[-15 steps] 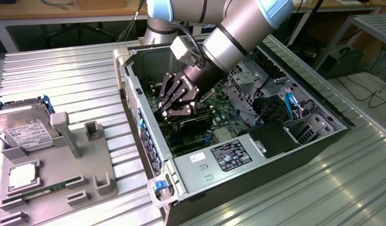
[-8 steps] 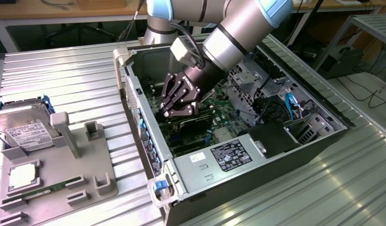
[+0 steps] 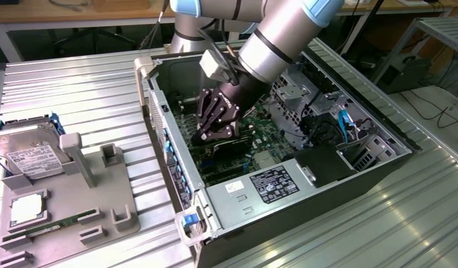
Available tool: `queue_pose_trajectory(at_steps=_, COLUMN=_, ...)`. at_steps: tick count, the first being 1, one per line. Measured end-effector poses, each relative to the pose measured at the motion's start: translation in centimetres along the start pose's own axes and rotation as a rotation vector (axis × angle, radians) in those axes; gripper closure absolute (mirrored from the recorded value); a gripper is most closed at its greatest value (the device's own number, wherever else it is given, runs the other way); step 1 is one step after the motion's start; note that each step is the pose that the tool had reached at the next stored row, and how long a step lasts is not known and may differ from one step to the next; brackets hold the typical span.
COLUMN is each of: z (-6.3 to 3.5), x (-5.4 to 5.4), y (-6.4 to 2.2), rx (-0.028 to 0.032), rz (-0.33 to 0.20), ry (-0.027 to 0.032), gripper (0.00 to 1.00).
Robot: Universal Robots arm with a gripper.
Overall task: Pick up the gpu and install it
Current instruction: 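Press down on the gpu until it lock into place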
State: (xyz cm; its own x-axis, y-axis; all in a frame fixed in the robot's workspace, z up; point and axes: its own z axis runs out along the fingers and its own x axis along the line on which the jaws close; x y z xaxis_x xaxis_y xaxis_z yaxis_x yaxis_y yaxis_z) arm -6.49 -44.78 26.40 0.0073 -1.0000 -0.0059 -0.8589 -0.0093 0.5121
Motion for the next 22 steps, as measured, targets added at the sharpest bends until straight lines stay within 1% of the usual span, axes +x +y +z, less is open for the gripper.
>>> queue_pose_trajectory(at_steps=1, z=0.01, x=-0.05, y=-0.01, rx=0.0146, rz=0.0, ry=0.0004, gripper=0.89)
queue_pose_trajectory(at_steps=2, z=-0.01, x=-0.1, y=0.0, rx=0.0259, rz=0.0, ry=0.0017, gripper=0.89)
queue_pose_trajectory(at_steps=3, z=-0.03, x=-0.14, y=0.02, rx=0.0343, rz=0.001, ry=0.0027, gripper=0.89)
queue_pose_trajectory(at_steps=4, z=-0.07, x=-0.18, y=0.04, rx=0.0408, rz=0.001, ry=0.0033, gripper=0.89)
queue_pose_trajectory(at_steps=6, z=-0.28, x=-0.26, y=0.16, rx=0.0512, rz=0.002, ry=0.0046, gripper=0.89)
queue_pose_trajectory(at_steps=10, z=-0.71, x=-0.33, y=0.42, rx=0.0656, rz=0.002, ry=0.006, gripper=0.89)
queue_pose_trajectory(at_steps=11, z=-0.73, x=-0.35, y=0.44, rx=0.0723, rz=0.003, ry=0.0063, gripper=0.89)
queue_pose_trajectory(at_steps=12, z=-0.71, x=-0.36, y=0.47, rx=0.0847, rz=0.003, ry=0.0066, gripper=0.89)
queue_pose_trajectory(at_steps=15, z=-0.68, x=-0.4, y=0.53, rx=0.1382, rz=0.003, ry=0.0077, gripper=0.89)
queue_pose_trajectory(at_steps=17, z=-0.63, x=-0.45, y=0.6, rx=0.1691, rz=0.004, ry=0.0087, gripper=0.89)
queue_pose_trajectory(at_steps=19, z=-0.59, x=-0.54, y=0.66, rx=0.1959, rz=0.004, ry=0.0104, gripper=0.89)
queue_pose_trajectory(at_steps=20, z=-0.57, x=-0.59, y=0.7, rx=0.2073, rz=0.005, ry=0.0119, gripper=0.89)
queue_pose_trajectory(at_steps=21, z=-0.55, x=-0.69, y=0.73, rx=0.2197, rz=0.007, ry=0.0151, gripper=0.89)
queue_pose_trajectory(at_steps=22, z=-0.55, x=-0.77, y=0.76, rx=0.228, rz=0.008, ry=0.0182, gripper=0.89)
